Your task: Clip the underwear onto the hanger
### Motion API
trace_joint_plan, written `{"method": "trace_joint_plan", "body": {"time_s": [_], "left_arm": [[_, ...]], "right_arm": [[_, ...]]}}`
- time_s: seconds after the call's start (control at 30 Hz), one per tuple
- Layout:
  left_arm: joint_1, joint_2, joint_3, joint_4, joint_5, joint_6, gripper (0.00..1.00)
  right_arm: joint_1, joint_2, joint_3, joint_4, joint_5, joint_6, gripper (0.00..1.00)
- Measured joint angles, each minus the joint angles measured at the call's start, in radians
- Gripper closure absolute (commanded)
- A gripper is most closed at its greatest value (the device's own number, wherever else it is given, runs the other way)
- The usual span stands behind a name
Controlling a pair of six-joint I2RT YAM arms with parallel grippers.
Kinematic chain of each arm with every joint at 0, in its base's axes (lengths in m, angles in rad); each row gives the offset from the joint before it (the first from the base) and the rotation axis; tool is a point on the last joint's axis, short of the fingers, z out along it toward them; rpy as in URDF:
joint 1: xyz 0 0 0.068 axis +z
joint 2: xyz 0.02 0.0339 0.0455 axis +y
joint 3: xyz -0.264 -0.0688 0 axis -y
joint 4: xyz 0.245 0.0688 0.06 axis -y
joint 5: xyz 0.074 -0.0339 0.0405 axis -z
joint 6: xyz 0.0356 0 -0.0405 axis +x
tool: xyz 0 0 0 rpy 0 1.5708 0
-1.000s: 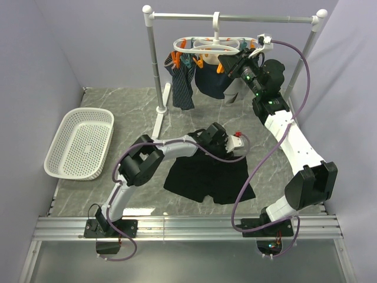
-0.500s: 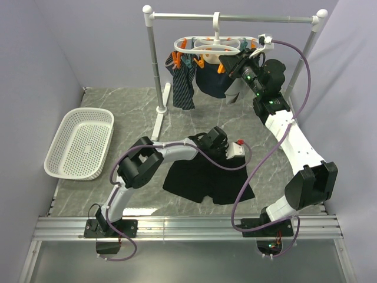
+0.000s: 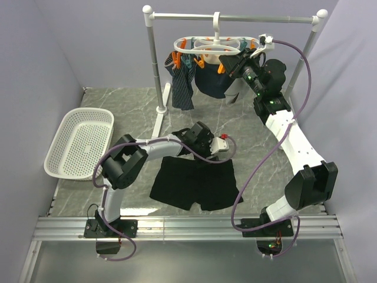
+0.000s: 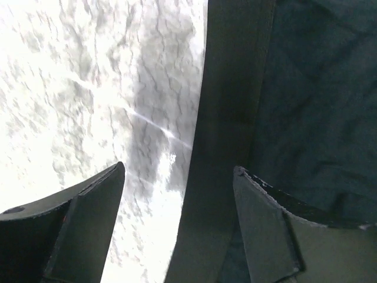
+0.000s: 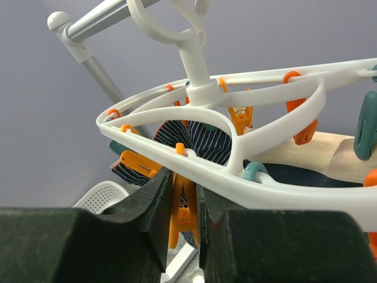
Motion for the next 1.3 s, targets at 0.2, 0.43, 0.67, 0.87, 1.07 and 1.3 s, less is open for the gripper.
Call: {"method": "trace_joint_plan", "body": {"time_s": [0.2, 0.43, 0.67, 0.87, 1.07, 1.3], "left_arm": [[0.006, -0.001, 0.045, -0.059, 0.049, -0.031, 0.21], [-0.009, -0.01, 0.047, -0.073, 0.076, -0.034, 0.2], [-0.047, 0.022, 0.05, -0.066, 0.037, -0.045, 0.2], [-0.044, 0.062, 0.065, -0.057, 0.024, -0.048, 0.33], [-0.06, 0.062, 0.065, -0.056, -0.009, -0.025, 0.72], [-0.069, 0.03, -0.01, 0.048, -0.114, 0.032, 1.0]], "right_arm": [[-0.003, 0.0, 0.0, 0.0, -0.006, 0.003, 1.0], [-0.006, 0.0, 0.0, 0.0, -0.01, 0.004, 1.0], [-0.008, 0.0, 0.0, 0.0, -0.011, 0.004, 1.0], [-0.013, 0.0, 0.0, -0.001, -0.017, 0.004, 1.0], [-0.016, 0.0, 0.0, -0.001, -0.019, 0.004, 1.0], [-0.019, 0.0, 0.0, -0.001, -0.024, 0.004, 1.0]]}}
